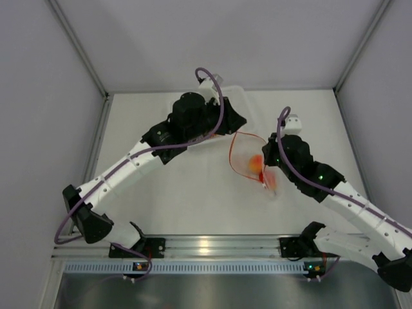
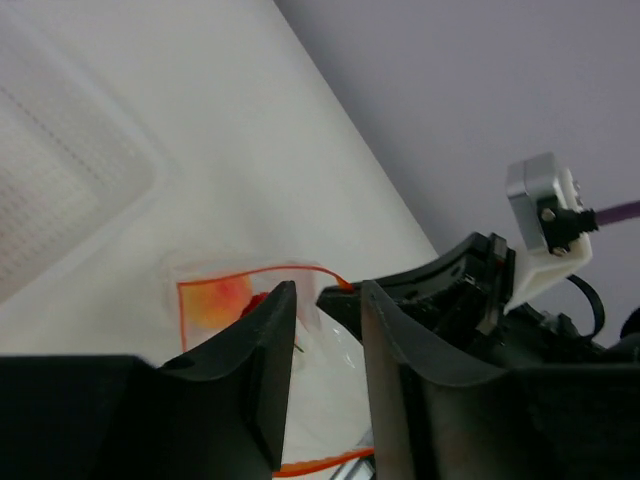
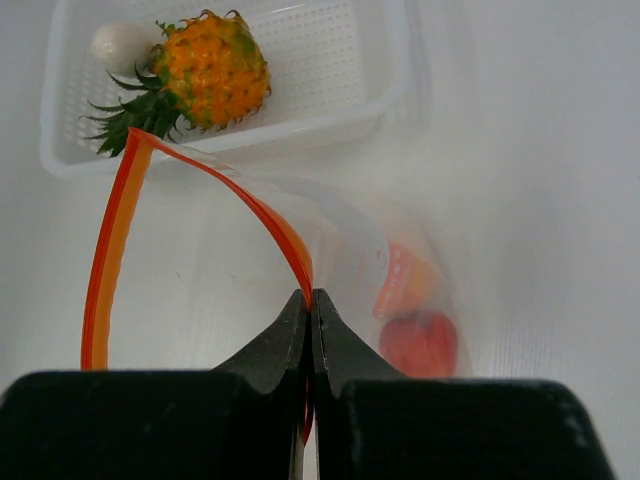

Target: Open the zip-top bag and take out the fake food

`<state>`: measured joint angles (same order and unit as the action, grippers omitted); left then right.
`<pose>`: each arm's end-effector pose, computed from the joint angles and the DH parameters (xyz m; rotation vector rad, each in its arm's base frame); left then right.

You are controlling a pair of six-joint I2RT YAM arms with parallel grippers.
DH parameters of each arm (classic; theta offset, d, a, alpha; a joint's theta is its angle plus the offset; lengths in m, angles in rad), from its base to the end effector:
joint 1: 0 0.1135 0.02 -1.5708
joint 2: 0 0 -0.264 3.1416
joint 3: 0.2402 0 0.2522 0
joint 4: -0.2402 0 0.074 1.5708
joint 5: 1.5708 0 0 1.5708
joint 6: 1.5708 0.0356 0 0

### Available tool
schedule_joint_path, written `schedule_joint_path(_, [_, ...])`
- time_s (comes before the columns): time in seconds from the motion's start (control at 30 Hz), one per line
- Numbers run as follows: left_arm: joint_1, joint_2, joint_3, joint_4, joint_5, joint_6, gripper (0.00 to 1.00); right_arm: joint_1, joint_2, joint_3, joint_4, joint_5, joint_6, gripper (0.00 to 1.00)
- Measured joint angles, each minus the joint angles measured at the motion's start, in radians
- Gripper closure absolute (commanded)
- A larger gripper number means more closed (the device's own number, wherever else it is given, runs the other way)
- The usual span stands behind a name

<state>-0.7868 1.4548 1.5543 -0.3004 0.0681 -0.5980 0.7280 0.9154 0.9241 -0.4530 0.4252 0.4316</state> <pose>0.2345 -0.2386 0.4379 0.2314 1.8834 -1.0389 0.1588 0.1219 0.3392 -0.0253 1.9874 0.3257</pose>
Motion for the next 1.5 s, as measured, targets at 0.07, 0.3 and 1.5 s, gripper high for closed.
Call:
schedule_joint_path(0.07, [-0.045, 0.0, -0.007, -0.001, -0.012, -0.002, 0.79, 0.0, 0.01, 0.0, 0.004, 0.0, 0.01, 1.0])
schedule_joint_path(0.3, [-0.136, 0.017, -0.035, 0.021, -0.051, -0.014, 1.0, 0.0, 0.018, 0.0, 0.03, 0.003, 0.042, 1.0])
schedule_joint_path(1.5, [-0.354, 0.272, -0.401, 0.487, -0.046, 0.393, 1.0, -0.189, -0.083, -0.108, 0.106, -0.116, 0.085, 1.0])
